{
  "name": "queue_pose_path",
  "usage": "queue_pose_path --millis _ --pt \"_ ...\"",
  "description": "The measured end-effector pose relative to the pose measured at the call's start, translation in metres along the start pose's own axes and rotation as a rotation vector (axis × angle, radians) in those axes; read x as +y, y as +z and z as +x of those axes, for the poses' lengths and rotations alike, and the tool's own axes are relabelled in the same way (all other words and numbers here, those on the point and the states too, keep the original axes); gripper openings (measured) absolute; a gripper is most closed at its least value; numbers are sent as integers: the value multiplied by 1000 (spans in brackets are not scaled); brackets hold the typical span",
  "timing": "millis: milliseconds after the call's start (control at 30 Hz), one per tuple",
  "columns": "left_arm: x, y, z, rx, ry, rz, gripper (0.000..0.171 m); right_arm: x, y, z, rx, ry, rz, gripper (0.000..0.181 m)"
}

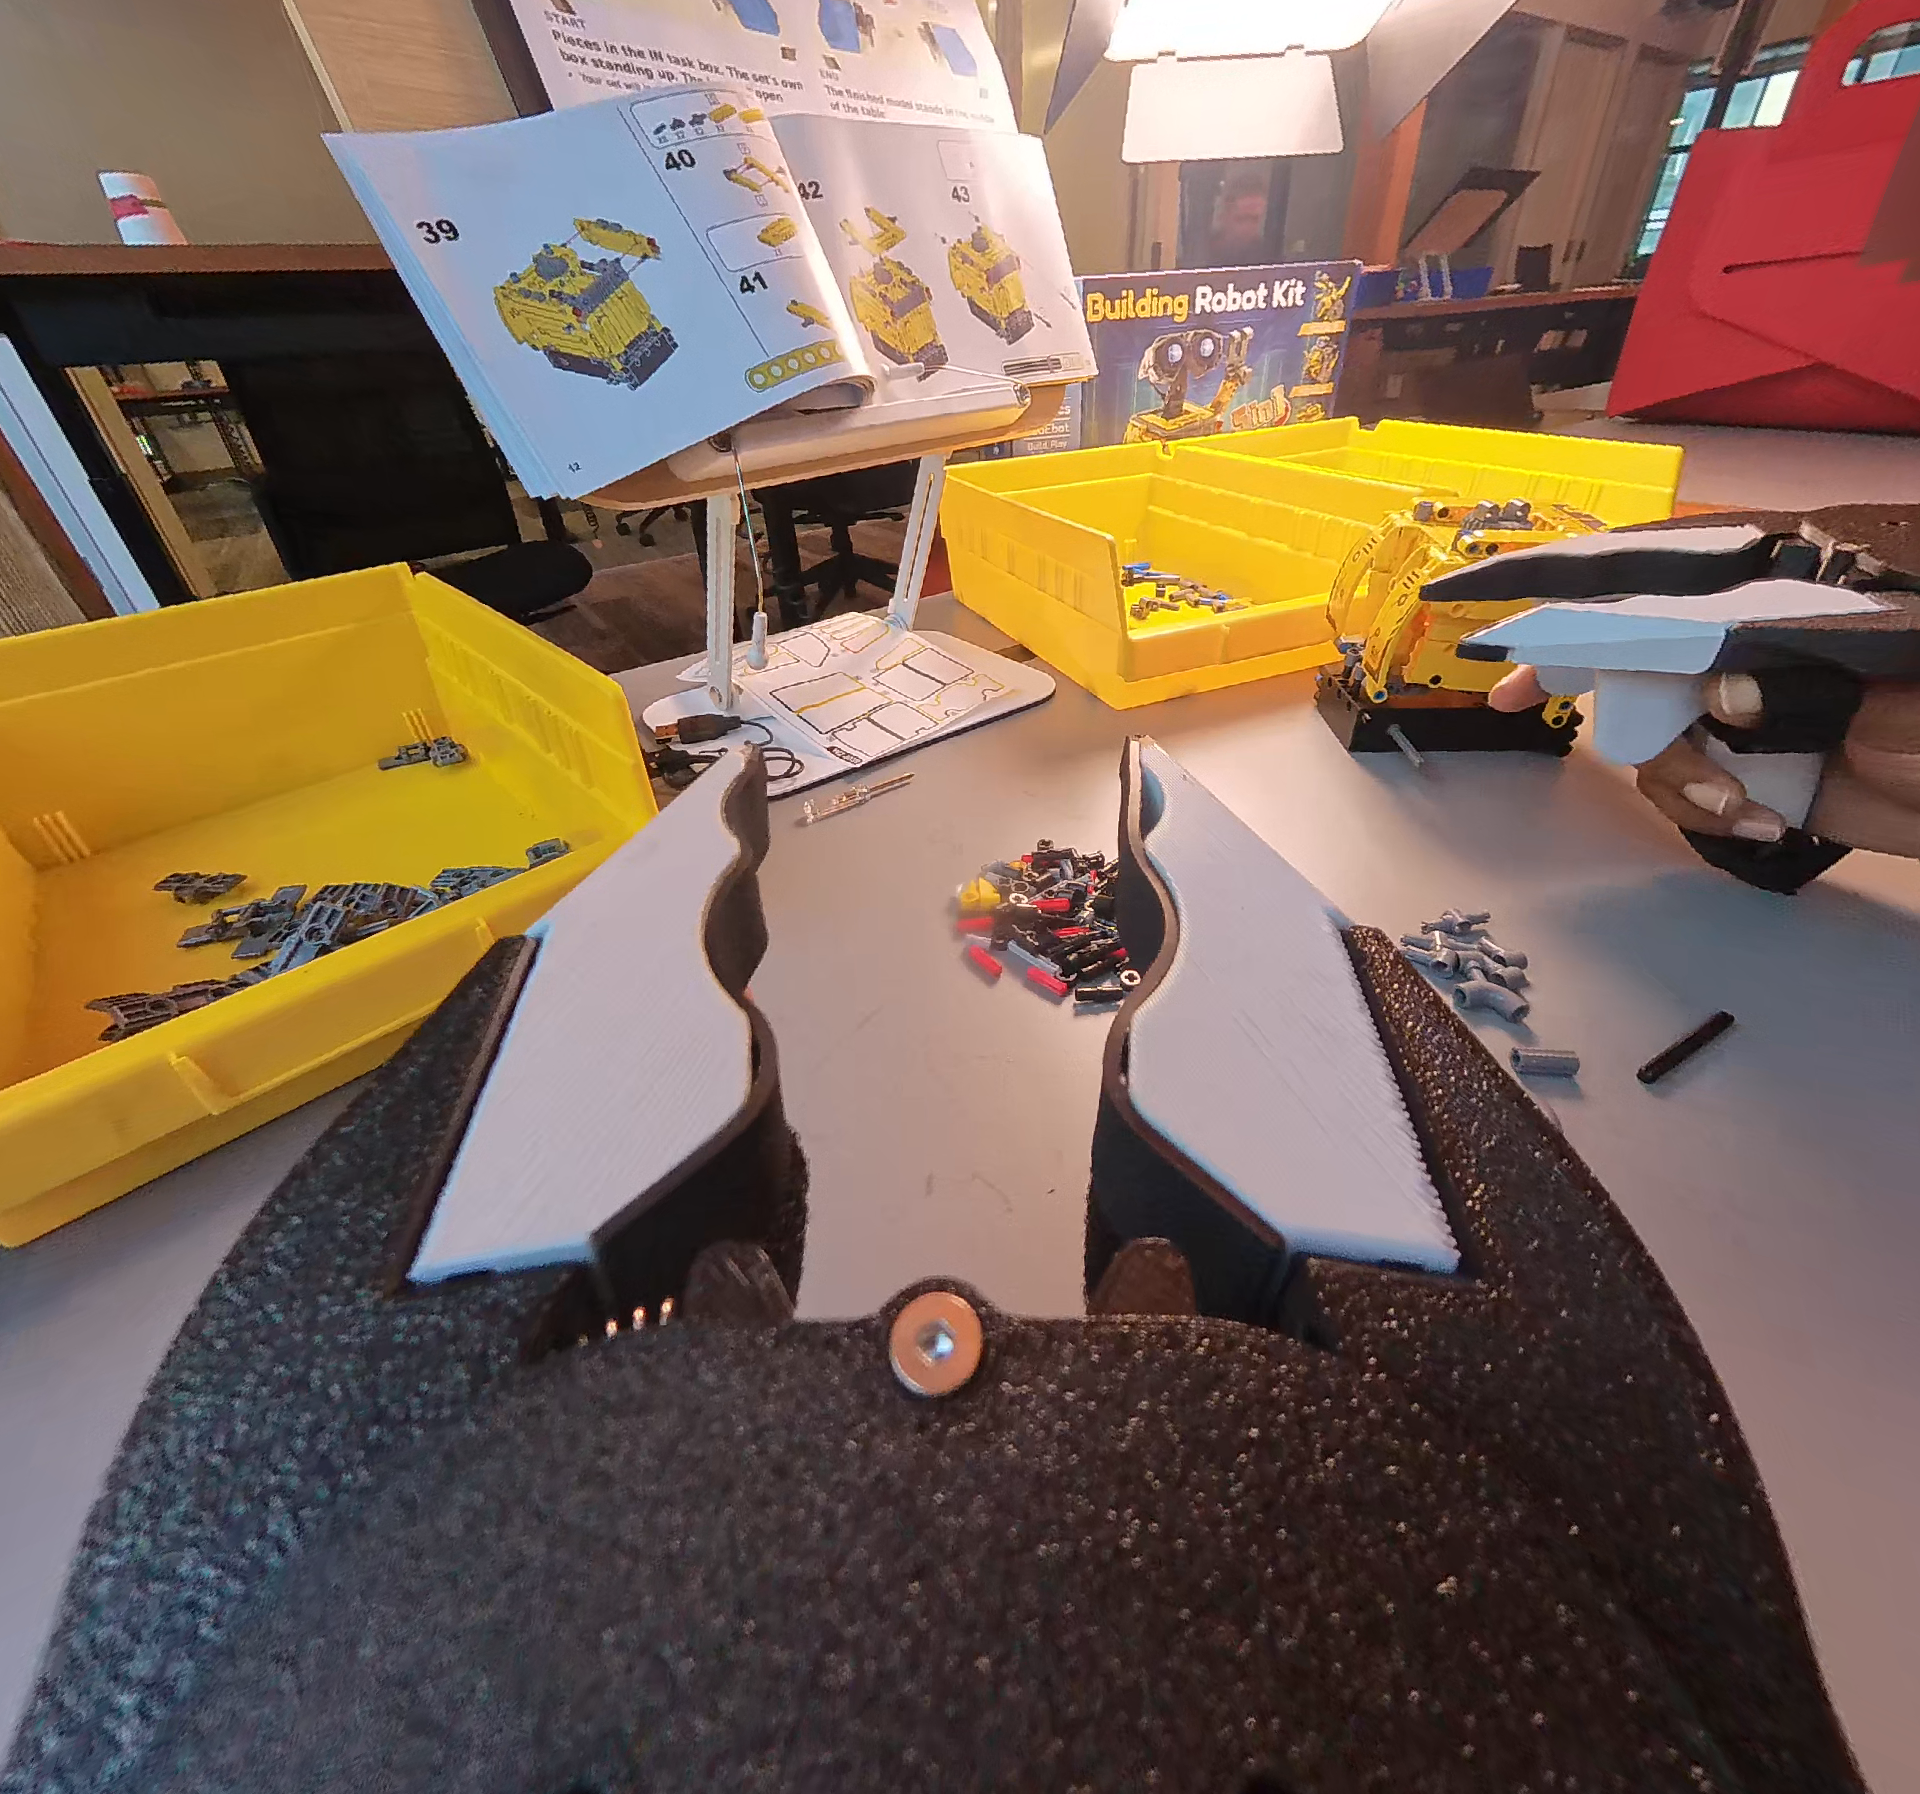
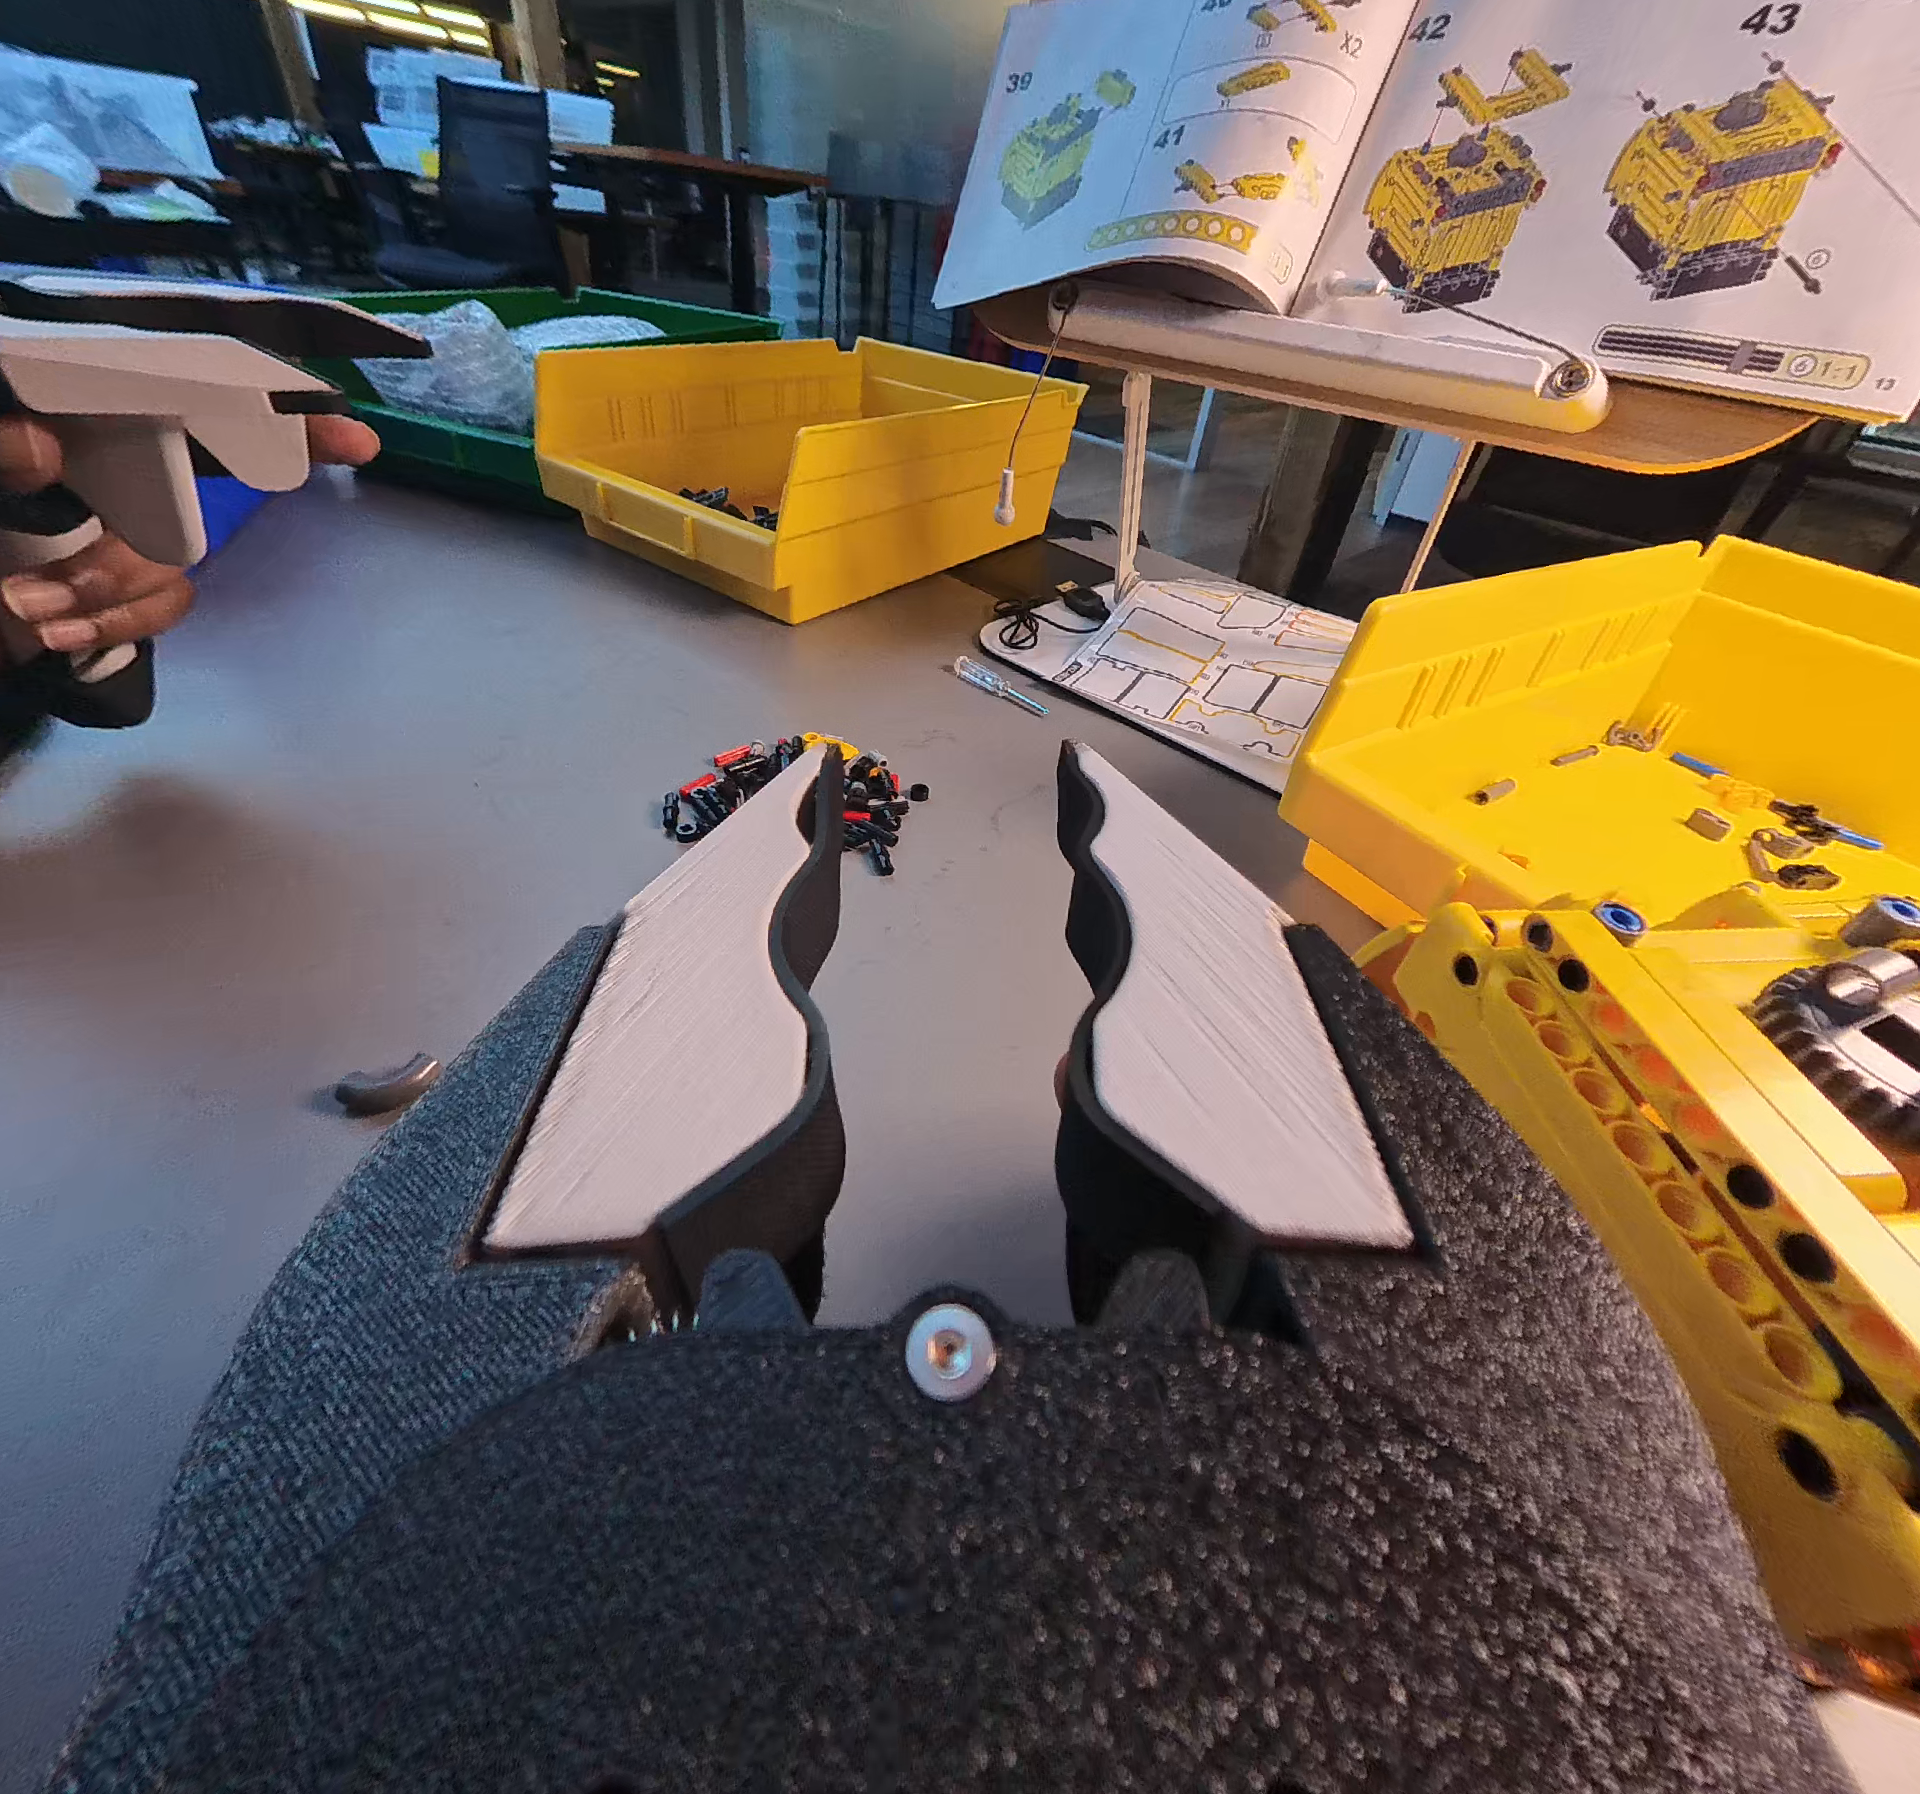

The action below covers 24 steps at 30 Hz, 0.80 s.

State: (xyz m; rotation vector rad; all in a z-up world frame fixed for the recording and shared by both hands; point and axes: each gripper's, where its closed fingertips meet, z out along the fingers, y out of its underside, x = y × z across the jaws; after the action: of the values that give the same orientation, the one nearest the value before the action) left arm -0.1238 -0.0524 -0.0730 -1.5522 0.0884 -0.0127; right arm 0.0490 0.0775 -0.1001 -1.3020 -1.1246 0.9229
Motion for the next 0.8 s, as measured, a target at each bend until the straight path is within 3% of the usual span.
queue_pose_path --millis 433,800 --pt "-5 -4 -4 -36 3 6 58 -2 8 14 70 8 -9 41" --pt "-3 -3 2 -28 17 -9 58 -99 89 45 160 -66 131 42"
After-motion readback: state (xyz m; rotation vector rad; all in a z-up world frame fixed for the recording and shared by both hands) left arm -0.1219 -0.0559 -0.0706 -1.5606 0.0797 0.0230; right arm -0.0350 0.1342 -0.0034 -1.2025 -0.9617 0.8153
